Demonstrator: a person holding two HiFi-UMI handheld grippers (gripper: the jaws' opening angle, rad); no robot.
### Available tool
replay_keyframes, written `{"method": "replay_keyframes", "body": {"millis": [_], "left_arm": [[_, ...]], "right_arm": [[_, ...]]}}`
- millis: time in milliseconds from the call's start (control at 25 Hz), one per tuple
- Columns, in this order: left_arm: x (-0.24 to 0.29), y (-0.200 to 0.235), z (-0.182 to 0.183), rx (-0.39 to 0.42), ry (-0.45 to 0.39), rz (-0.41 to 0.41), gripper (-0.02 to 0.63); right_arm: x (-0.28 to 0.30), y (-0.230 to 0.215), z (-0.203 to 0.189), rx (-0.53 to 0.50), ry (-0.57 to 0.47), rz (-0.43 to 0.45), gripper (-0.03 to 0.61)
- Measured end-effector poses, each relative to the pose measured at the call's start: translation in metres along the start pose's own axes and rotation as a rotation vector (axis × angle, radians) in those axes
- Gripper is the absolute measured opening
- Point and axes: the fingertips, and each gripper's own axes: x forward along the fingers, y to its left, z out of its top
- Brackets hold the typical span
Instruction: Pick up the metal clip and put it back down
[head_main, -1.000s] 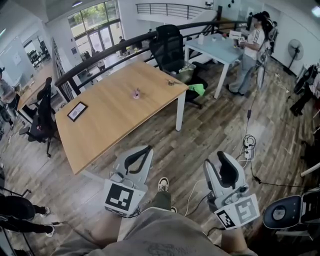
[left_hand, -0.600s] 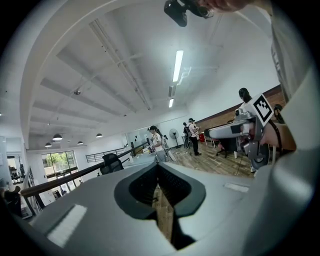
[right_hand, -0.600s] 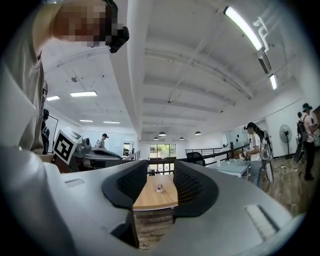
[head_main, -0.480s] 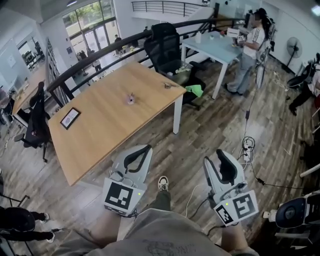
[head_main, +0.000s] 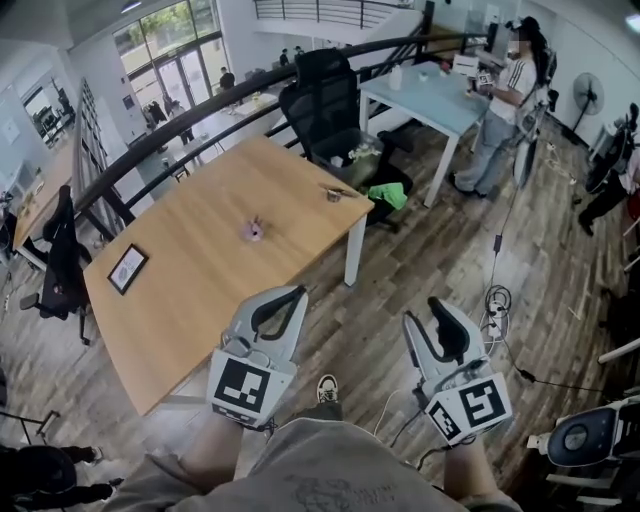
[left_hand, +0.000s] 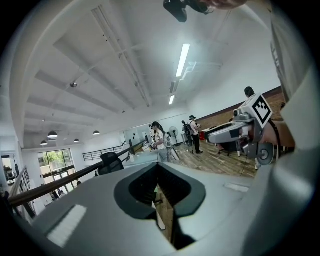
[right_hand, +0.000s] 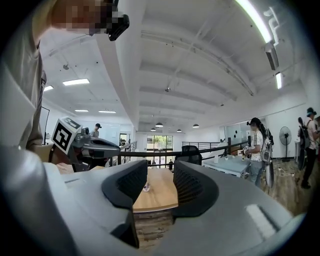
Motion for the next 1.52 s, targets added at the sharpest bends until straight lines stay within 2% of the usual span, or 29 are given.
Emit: {"method": "replay_keyframes", "body": {"millis": [280,480,1000,1160,1520], "left_arm": [[0.064,0.077,-0.012,-0.004,0.014,0.007,0.002],[0.092,0.112,-0.029,-0.024,0.031,0.016,0.002],[0.174,0.155,-0.070,-0.047,0.088,0.020,0.002],[0.207,0.168,-0.080,-0.048,0.105,0.018,0.002],[0.291,0.203,-0.105,-0.086,0.196,0.064,0.002]], "right_arm": [[0.099,-0.033,-0.010,-0.019,0.087,-0.007,0.147],[0.150,-0.048,-0.024,-0.004,0.124,-0.004,0.147],[0.237,-0.101,-0.063,0.006,0.198,0.016,0.147],[0.270,-0.120,-0.080,-0.029,0.247,0.027,0.147],[0.356,-0.173,-0.111,-0.057,0.349,0.126,0.147]]}}
